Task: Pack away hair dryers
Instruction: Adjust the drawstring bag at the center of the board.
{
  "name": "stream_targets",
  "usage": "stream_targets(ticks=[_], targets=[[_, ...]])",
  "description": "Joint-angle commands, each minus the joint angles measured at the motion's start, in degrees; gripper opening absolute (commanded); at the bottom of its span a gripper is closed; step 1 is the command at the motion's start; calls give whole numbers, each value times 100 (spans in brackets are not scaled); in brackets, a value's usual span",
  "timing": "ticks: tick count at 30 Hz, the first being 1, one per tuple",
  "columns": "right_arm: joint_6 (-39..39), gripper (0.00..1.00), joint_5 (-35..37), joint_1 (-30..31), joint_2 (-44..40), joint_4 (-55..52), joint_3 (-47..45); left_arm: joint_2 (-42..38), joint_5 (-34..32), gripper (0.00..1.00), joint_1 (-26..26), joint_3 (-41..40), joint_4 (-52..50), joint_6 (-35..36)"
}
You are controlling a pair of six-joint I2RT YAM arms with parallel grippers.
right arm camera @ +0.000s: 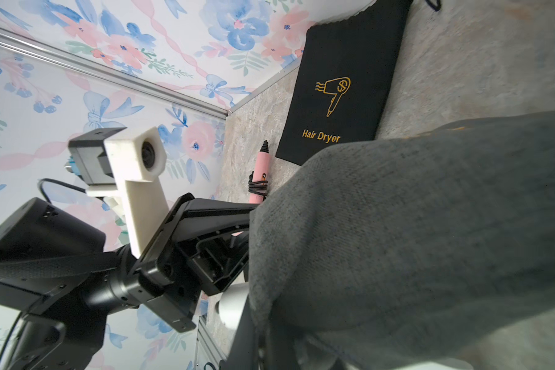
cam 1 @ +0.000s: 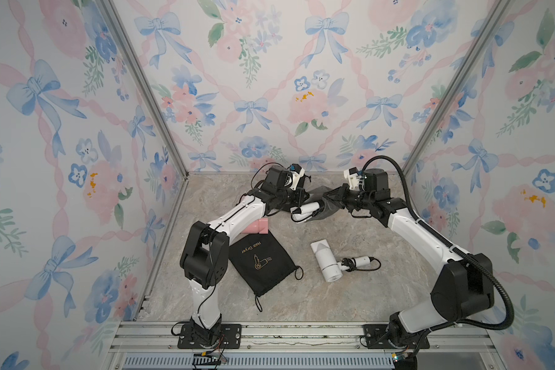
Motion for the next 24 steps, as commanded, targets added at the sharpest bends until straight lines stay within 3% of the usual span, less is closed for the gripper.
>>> stream_targets(ticks=[1,6,12,24], targets=[[-513,0,445,-136,102,-344,99,-169,-169,11,109,199,-105,-35],[-1471,0,1399,15,213,-1412,336,-436,65,11,82,471,-105,-140],[-1474,0,1269,243,-114,-1530,570,-227,1,11,128,602,-105,-140],[-1362,0,1040,-65,-131,-1663,1288,-407,16,14,287,593,-149,-85]])
